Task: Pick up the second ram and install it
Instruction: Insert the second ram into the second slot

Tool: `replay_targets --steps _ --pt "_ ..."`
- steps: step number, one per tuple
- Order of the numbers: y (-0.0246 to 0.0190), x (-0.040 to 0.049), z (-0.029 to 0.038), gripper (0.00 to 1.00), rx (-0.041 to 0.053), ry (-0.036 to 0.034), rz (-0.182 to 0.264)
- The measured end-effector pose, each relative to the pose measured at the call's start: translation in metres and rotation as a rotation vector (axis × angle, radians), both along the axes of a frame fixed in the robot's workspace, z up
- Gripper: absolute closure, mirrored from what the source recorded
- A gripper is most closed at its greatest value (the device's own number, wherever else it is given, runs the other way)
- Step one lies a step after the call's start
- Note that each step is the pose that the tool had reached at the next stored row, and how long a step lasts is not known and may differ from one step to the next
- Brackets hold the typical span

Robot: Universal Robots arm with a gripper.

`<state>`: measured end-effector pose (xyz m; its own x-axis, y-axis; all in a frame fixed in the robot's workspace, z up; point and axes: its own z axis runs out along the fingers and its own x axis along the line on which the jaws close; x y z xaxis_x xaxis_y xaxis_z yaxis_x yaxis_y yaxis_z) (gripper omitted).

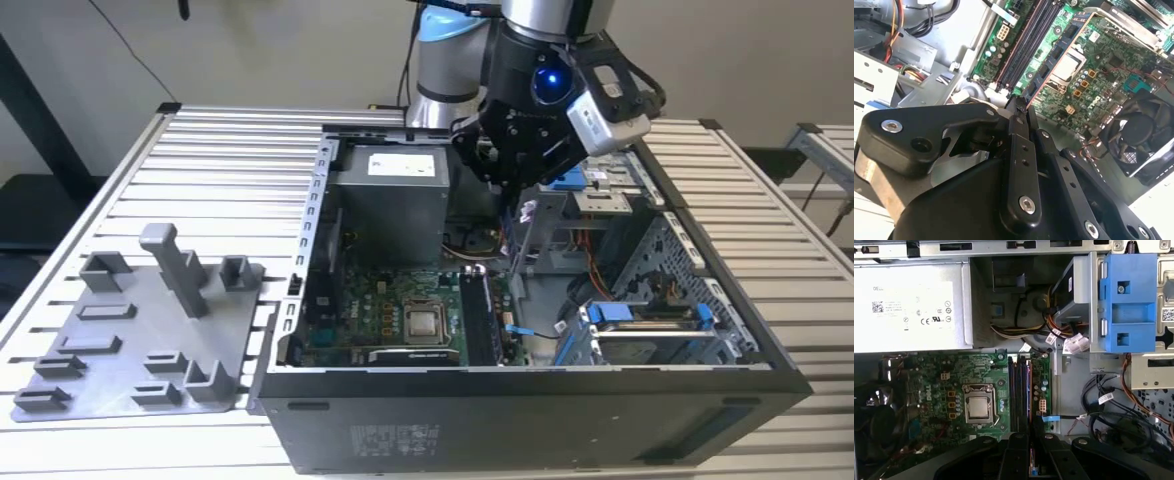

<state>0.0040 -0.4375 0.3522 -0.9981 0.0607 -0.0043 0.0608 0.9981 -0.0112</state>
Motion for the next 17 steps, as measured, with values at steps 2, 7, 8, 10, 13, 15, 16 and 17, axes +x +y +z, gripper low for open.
replay_targets --steps 2,7,8,10,13,15,16,17 --pt "0.0000 0.0000 -0.0021 0.86 0.0001 0.0000 0.000" --pt "0.0002 0.0000 -0.0072 0.86 0.0000 0.0000 0.000" --pt "0.0002 0.0000 -0.0082 0.86 0.0001 0.0000 0.000" --pt "0.0002 0.0000 -0.0098 0.86 0.0000 0.0000 0.000" --pt "0.0002 0.0000 -0.0121 0.86 0.0000 0.0000 0.000" --pt "0.0002 0.0000 -0.0132 0.86 0.0000 0.0000 0.000" --pt "0.0002 0.0000 -0.0138 0.86 0.0000 0.0000 0.000" --pt "0.0002 0.0000 -0.0144 0.86 0.0000 0.0000 0.000"
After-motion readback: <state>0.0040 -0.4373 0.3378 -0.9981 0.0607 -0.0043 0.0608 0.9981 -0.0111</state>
